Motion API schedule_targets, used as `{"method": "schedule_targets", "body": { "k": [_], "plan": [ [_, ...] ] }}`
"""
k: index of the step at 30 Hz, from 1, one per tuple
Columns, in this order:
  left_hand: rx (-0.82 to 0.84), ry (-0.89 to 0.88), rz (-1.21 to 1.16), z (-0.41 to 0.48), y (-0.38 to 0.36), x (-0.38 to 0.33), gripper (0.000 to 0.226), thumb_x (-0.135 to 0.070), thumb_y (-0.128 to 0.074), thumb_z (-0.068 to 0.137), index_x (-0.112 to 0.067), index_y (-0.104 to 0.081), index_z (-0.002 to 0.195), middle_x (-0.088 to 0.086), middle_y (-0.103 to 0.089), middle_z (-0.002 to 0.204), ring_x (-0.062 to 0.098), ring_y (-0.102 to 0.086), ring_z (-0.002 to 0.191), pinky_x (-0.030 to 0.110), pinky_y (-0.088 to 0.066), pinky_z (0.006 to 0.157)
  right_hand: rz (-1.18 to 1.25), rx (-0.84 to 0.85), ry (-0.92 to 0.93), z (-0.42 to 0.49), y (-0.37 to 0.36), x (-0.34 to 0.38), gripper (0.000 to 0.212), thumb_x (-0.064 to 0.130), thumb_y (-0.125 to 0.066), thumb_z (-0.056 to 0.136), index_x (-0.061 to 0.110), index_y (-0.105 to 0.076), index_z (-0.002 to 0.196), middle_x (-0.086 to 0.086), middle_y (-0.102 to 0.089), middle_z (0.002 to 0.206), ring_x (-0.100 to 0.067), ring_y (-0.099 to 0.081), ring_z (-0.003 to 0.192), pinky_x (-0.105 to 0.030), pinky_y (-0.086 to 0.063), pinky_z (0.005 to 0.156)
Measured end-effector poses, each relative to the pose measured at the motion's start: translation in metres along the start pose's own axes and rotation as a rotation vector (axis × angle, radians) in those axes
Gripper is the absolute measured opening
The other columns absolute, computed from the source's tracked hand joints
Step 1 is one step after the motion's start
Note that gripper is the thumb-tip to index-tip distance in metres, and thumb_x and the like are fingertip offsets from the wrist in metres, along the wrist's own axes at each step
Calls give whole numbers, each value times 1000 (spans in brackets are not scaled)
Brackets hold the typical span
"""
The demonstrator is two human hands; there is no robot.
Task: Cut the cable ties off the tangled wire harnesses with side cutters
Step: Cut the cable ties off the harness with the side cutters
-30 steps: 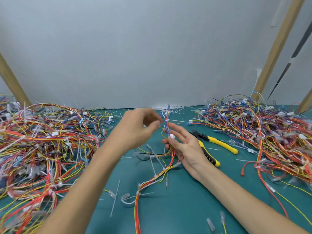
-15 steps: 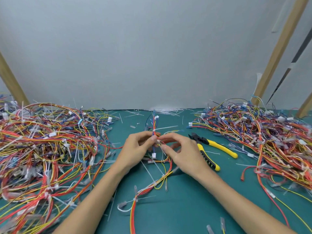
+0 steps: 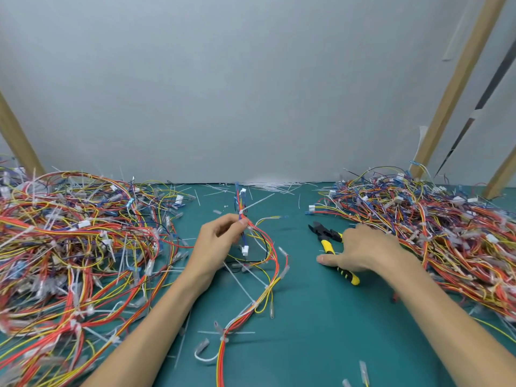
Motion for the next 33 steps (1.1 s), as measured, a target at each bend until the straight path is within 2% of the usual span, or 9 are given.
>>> {"method": "schedule_targets", "body": {
  "k": [3, 6, 8, 12, 17, 20, 27, 31, 33],
  "plan": [
    [9, 12, -29, 0, 0, 0, 20, -19, -57, 96, -16, -69, 80, -4, -66, 83, 10, -55, 83, 32, -40, 89, 9, -40, 12, -2, 0, 4, 54, 69, -47, 85, 16, -52, 94, -7, -52, 124, -31, -53, 114, -38, -39, 79],
    [27, 37, -91, 0, 0, 2, 24, -17, -53, 98, -15, -70, 82, 8, -74, 101, 23, -64, 101, 36, -43, 101, -48, -146, -25, -6, -3, 13, 54, 50, -40, 93, 8, -52, 124, -13, -48, 131, -34, -46, 120, -41, -38, 92],
    [21, 45, -128, 1, 0, 1, 27, -15, -51, 99, -16, -66, 77, 13, -72, 94, 27, -66, 97, 32, -47, 94, -90, -259, -44, -8, -3, 17, 50, 42, -35, 95, 5, -52, 123, -14, -51, 126, -33, -43, 115, -39, -34, 94],
    [45, 29, -65, 0, -3, -1, 24, -11, -52, 98, -13, -69, 81, -9, -66, 66, 1, -58, 62, 9, -43, 63, -6, -456, -49, -8, 5, 14, 49, 44, -28, 96, 5, -55, 110, -12, -58, 112, -31, -45, 101, -39, -34, 86],
    [54, 46, -26, -1, -4, 0, 18, -12, -58, 95, -13, -75, 90, -9, -69, 70, 3, -60, 67, 10, -45, 68, 514, -672, 104, -6, 12, 14, 51, 61, -39, 92, 13, -47, 107, -5, -50, 98, -33, -55, 85, -38, -37, 64],
    [49, 60, -47, -2, -3, -1, 19, -11, -57, 96, -12, -76, 91, -8, -69, 68, 4, -61, 67, 11, -46, 68, 674, -706, 269, -14, 9, 28, 39, 61, -45, 88, 24, -43, 102, 3, -49, 94, -27, -52, 79, -36, -38, 63],
    [22, 88, -28, -2, -3, -1, 19, -7, -58, 94, -9, -77, 92, -2, -69, 67, 7, -63, 61, 16, -51, 61, 545, -663, 462, -25, -7, 50, 38, 60, -46, 87, 29, -46, 109, 11, -53, 95, -18, -49, 81, -31, -31, 68],
    [73, 104, 40, -4, -5, -1, 18, -6, -57, 94, 4, -73, 93, -2, -68, 66, 15, -68, 55, 23, -52, 60, 488, -699, 511, -30, -9, 62, 41, 56, -49, 88, 23, -51, 111, 7, -55, 97, -20, -49, 88, -34, -40, 75],
    [95, 97, 101, -6, -6, -3, 18, -6, -57, 94, 0, -74, 91, -5, -67, 64, 16, -68, 54, 27, -49, 62, 481, -701, 497, -31, -11, 64, 43, 57, -48, 88, 22, -51, 112, 6, -55, 99, -20, -49, 89, -36, -42, 78]
  ]
}}
Point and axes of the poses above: each hand's wrist, its own z-axis towards the middle knuckle, its own y-axis out of the back of the hand, x = y × z, the point moved 5 cm from there along z, towards the middle knuckle
